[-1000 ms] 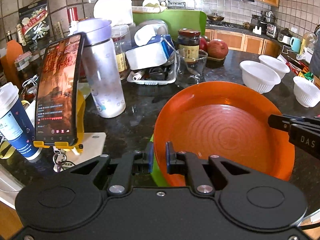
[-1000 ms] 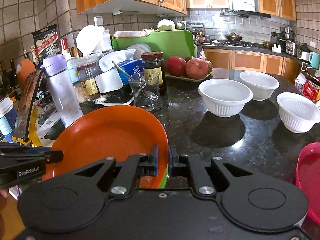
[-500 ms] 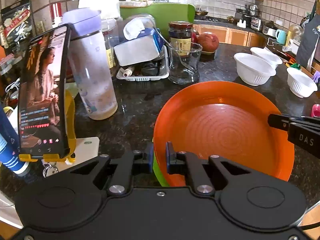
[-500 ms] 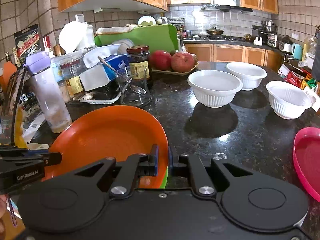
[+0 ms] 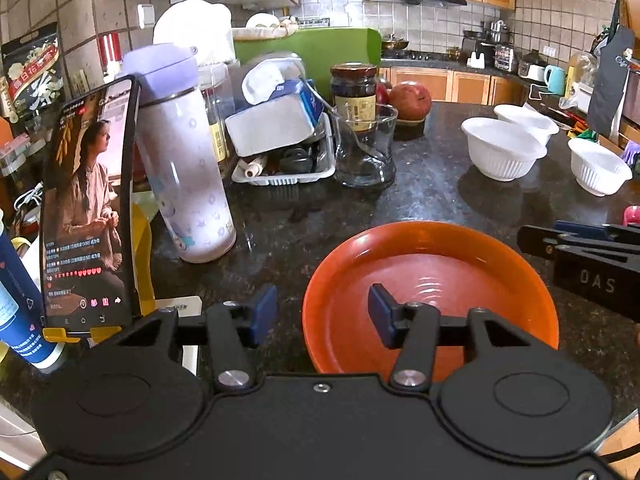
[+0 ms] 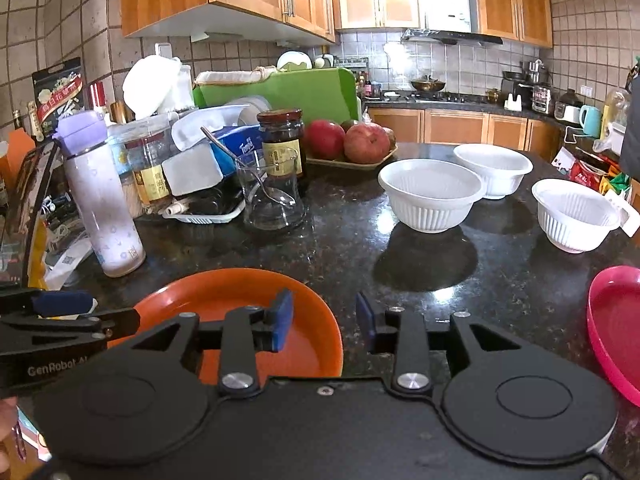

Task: Organize plates and bowls
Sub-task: 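Move the left gripper toward the magenta plate, then lower the left gripper onto the magenta plate rim and close it, then lift the magenta plate with the left gripper and carry it over the orange plate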

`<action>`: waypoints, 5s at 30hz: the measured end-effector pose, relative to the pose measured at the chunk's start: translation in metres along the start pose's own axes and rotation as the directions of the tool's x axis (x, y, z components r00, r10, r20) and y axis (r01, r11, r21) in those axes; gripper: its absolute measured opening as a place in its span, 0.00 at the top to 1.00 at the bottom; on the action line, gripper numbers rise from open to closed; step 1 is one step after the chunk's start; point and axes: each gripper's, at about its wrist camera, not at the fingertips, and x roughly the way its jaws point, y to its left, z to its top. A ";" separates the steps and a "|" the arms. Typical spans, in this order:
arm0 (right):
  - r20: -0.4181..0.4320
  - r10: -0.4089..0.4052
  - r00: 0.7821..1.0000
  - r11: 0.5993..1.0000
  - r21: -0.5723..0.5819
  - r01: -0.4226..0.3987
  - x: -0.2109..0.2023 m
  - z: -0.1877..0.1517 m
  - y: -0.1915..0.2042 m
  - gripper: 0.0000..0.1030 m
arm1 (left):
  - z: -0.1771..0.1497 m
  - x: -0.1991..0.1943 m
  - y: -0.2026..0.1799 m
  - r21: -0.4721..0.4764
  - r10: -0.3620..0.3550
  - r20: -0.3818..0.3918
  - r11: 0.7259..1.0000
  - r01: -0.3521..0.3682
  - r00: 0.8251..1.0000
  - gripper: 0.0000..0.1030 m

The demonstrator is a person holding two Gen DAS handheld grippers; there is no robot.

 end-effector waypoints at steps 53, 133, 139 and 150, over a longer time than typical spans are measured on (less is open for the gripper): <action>0.159 -0.156 0.975 0.974 0.186 0.126 -0.063 -0.014 -0.109 0.43 | 0.013 -0.012 -0.080 0.058 -0.104 -0.003 0.993 0.104 0.995 0.37; -0.105 -0.089 0.990 0.991 0.095 0.099 -0.023 -0.034 -0.357 0.82 | 0.025 0.047 -0.328 0.030 -0.115 -0.131 0.992 0.120 0.985 0.81; -0.109 -0.100 0.989 0.988 0.106 0.111 -0.024 -0.033 -0.357 0.85 | 0.025 0.046 -0.326 0.026 -0.118 -0.133 0.992 0.122 0.984 0.82; -0.086 -0.100 0.991 0.991 0.085 0.108 -0.031 -0.031 -0.344 0.85 | 0.025 0.038 -0.318 0.021 -0.113 -0.117 0.993 0.116 0.987 0.82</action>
